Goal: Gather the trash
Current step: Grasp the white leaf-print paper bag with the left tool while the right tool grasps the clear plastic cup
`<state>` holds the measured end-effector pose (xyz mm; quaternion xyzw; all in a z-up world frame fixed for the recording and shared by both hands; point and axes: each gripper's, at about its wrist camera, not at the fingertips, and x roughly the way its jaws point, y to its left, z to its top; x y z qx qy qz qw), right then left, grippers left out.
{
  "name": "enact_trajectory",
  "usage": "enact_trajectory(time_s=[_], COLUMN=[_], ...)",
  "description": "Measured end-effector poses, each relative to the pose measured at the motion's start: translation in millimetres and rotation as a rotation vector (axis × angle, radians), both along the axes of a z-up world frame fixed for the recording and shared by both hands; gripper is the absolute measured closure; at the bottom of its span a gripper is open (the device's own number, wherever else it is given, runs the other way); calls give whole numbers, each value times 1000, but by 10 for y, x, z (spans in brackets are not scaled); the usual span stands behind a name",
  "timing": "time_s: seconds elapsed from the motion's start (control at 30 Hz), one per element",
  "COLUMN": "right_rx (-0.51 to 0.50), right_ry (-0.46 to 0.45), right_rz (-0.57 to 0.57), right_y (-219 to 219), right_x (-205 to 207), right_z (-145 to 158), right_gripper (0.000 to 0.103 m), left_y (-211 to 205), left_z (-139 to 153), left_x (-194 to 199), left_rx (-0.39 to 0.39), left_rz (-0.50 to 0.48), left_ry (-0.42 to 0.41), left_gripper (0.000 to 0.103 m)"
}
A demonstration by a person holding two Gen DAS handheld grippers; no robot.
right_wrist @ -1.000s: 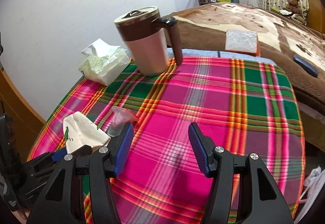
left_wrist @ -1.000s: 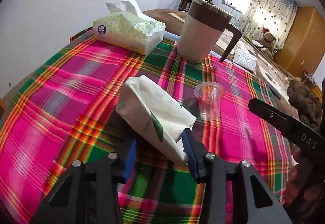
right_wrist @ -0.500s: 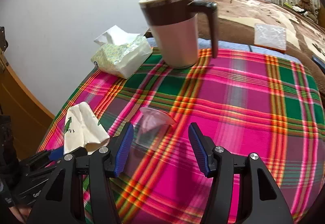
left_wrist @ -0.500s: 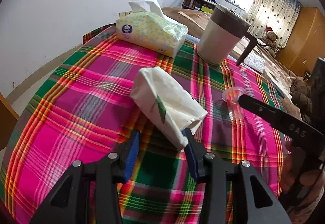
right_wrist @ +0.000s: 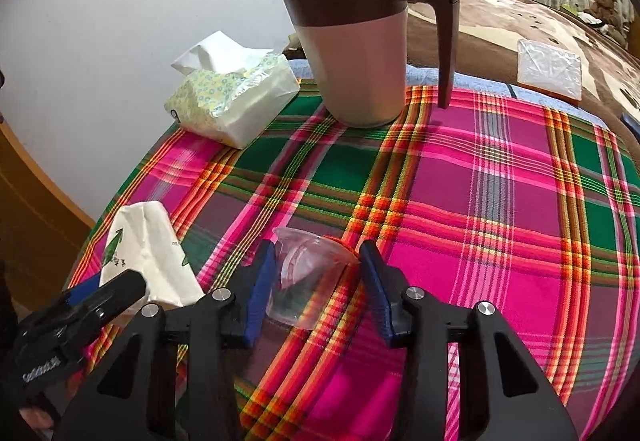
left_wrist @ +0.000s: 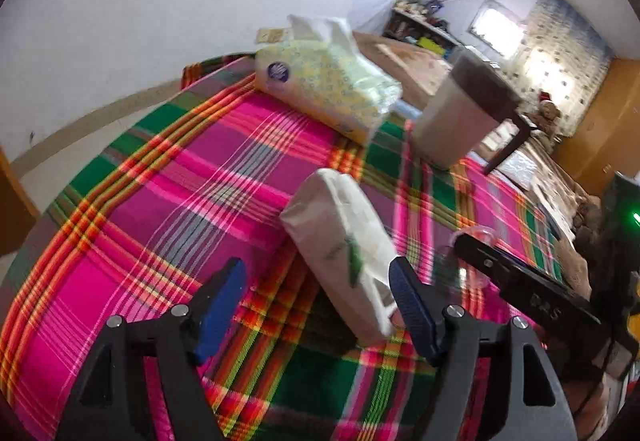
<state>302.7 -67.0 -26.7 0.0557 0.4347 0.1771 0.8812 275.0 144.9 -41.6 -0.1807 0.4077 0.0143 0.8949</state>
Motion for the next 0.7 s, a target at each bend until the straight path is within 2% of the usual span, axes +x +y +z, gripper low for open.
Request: enact_trajectory(time_s=[0.1, 0.3, 0.33, 0.37, 0.47, 0.53, 0.7], right_rx=[-2, -26, -25, -23, -27, -29, -41], right_ry=[-7, -38, -39, -41, -52, -59, -94], right_rz=[5, 7, 7, 6, -3, -3, -13], right_y=[12, 38, 36, 22, 11, -16, -77], right_x=[27, 21, 22, 16, 4, -26, -114], right_z=[-4, -2, -3, -1, 8, 23, 90], right_gripper=[58, 59, 59, 59, 59, 60, 60], left_y=[-2, 29, 7, -25, -119, -152, -232], left_z=[0, -25, -17, -12, 17, 29, 90], left_x=[53, 146, 146, 148, 146, 147, 101], left_rx=[11, 15, 24, 27, 61, 66, 98], left_rz=[16, 23, 12, -4, -28, -40, -60], left_ry=[-9, -13, -17, -22, -32, -34, -51], left_gripper=[28, 50, 60, 64, 68, 76, 78])
